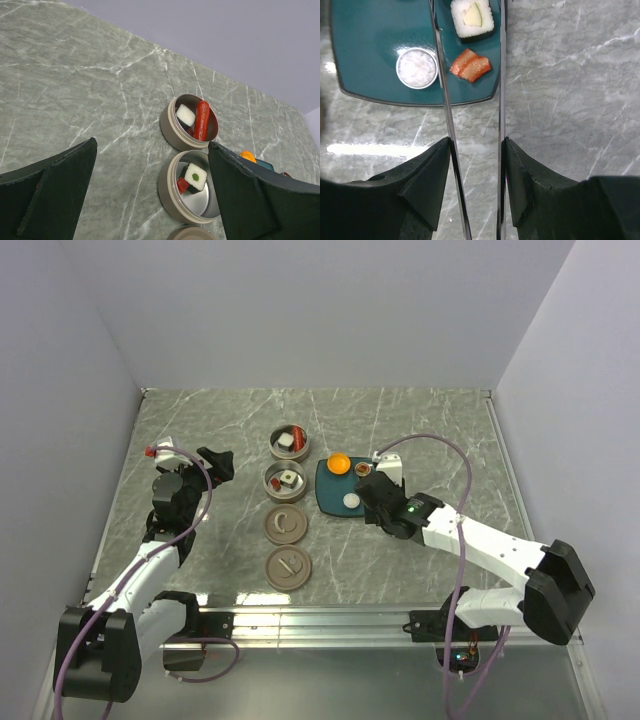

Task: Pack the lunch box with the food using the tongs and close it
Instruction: Pick up the food using the clamp

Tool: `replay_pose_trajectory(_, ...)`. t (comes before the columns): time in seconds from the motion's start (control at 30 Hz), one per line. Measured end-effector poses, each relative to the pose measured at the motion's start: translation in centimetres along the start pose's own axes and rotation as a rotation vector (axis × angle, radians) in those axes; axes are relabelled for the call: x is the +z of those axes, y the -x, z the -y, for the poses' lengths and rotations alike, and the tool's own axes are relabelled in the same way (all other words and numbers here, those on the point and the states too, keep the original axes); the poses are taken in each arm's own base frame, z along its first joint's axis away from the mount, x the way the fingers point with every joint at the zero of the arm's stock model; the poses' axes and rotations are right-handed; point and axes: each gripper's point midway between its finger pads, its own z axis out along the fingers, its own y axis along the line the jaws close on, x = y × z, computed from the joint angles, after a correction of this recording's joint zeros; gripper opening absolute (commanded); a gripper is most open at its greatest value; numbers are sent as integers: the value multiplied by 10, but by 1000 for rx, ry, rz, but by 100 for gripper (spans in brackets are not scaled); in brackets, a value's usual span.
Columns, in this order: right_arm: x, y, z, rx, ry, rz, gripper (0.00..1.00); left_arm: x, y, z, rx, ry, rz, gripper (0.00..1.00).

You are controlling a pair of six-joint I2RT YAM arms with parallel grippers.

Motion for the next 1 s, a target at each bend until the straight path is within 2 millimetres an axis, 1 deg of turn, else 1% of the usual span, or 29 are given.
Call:
replay_pose_trajectory(0.07, 4, -3, 1, -8, -7, -13, 52, 0, 0, 0, 0, 0, 0, 99)
replay_pose_trajectory(0.17, 6, -4, 2, -17, -15, -21, 48, 0, 0, 0, 0, 0, 0, 99)
replay_pose_trajectory(0.2, 6, -4, 2, -19, -16, -21, 44, 0, 0, 0, 0, 0, 0, 100)
replay_pose_trajectory(0.3, 6, -3, 2, -22, -14, -17, 37, 0, 0, 0, 0, 0, 0, 99)
replay_pose_trajectory(0.4, 7, -1, 2, -27, -11, -10, 34, 0, 0, 0, 0, 0, 0, 100)
replay_pose_trajectory(0.77, 3, 13, 0, -38, -5, 24, 32, 0, 0, 0, 0, 0, 0, 99)
replay_pose_trajectory(0.9, -7, 20, -4, -36, 21, 56, 32, 0, 0, 0, 0, 0, 0, 100)
replay_pose_trajectory(1.0, -19, 24, -18, -56, 67, 83, 31, 0, 0, 0, 0, 0, 0, 99)
